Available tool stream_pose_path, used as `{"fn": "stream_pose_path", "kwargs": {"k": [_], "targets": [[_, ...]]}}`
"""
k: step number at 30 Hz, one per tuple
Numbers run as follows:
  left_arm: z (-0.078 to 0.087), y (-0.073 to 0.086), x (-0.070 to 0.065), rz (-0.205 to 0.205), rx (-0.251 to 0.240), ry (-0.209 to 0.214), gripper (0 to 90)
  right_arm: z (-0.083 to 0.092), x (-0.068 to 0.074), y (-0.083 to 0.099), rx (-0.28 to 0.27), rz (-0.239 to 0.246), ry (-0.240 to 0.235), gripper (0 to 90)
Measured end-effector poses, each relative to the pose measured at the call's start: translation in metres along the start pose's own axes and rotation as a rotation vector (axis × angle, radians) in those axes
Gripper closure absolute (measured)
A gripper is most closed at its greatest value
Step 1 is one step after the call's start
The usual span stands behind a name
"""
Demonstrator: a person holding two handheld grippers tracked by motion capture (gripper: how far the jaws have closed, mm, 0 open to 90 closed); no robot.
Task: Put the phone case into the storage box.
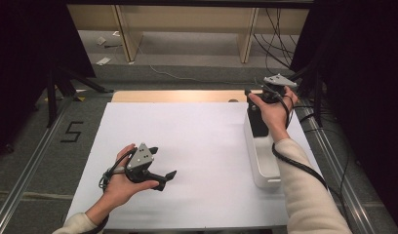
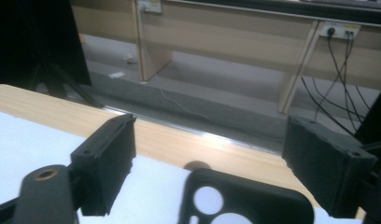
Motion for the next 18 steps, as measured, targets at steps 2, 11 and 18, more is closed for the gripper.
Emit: {"fn": "stream_pose_path", "kwargs": {"k": [2, 11, 18], "targets": [[0.0, 0.0, 0.0, 0.001, -0.001, -0.001, 0.9, 0.003, 0.005, -0.003, -0.01, 0.006, -0.012, 20.9], [-0.001, 0.0, 0.001, 0.0, 0.001, -0.005, 0.9, 0.018, 0.028, -0.013, -0.046, 0.025, -0.085, 23.2], [-0.001, 0.0, 0.002, 0.002, 0.004, -0.008, 0.9, 0.028, 0.044, -0.011, -0.049, 0.006, -0.144, 22.9]]}}
Point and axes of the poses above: each handheld gripper's, and its own axes: z roughly backward along the jaws, y roughly out of its underside, x roughly to its left, the point moved 10 cm from there along -z, roughly forward along the jaws, and after that the axes turned 13 degrees about z, right-handed, at the moved point
